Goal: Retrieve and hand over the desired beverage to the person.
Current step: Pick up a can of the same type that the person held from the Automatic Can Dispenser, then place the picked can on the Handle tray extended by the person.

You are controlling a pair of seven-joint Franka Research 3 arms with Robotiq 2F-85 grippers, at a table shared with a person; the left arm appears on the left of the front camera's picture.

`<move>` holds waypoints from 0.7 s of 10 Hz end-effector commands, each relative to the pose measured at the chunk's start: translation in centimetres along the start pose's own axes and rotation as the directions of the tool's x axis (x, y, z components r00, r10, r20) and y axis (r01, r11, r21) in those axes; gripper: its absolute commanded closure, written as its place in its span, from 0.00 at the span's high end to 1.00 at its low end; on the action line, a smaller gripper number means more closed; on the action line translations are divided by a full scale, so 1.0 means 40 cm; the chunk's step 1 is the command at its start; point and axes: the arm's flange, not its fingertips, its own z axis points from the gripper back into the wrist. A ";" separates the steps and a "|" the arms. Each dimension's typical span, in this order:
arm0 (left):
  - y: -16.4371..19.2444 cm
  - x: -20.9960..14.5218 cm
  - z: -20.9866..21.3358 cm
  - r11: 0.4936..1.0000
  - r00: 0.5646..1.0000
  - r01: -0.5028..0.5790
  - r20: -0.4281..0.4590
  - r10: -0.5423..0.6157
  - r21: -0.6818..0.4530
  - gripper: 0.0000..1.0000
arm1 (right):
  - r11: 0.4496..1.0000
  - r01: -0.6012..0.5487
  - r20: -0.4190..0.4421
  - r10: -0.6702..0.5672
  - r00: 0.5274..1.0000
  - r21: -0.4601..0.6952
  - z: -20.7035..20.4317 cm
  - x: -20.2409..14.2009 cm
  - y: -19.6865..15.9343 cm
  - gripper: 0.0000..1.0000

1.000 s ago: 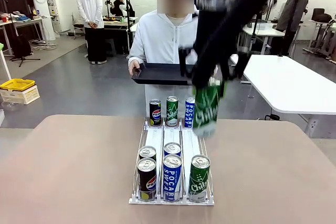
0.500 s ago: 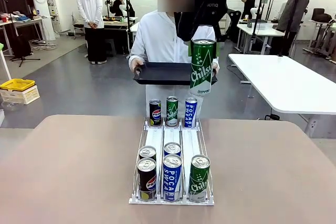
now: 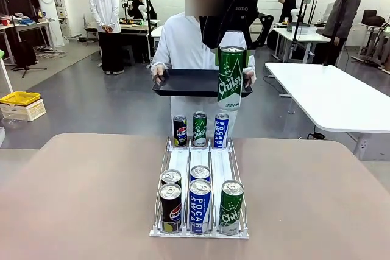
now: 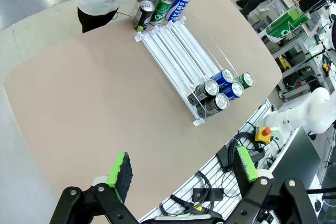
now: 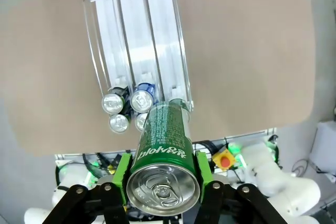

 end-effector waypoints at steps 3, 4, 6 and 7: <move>0.002 0.000 0.003 1.000 1.000 0.020 0.007 -0.020 -0.017 1.00 | 1.000 0.004 0.001 -0.004 1.000 -0.002 0.003 -0.013 -0.010 0.00; 0.002 0.000 0.003 1.000 1.000 0.020 0.007 -0.020 -0.017 1.00 | 1.000 0.004 0.001 -0.004 1.000 -0.002 0.003 -0.013 -0.010 0.00; 0.002 0.000 0.003 1.000 1.000 0.020 0.007 -0.020 -0.017 1.00 | 1.000 0.004 0.001 -0.004 1.000 -0.002 0.003 -0.013 -0.010 0.00; 0.002 0.000 0.003 1.000 1.000 0.020 0.007 -0.020 -0.017 1.00 | 1.000 0.004 0.001 -0.004 1.000 -0.002 0.003 -0.013 -0.010 0.00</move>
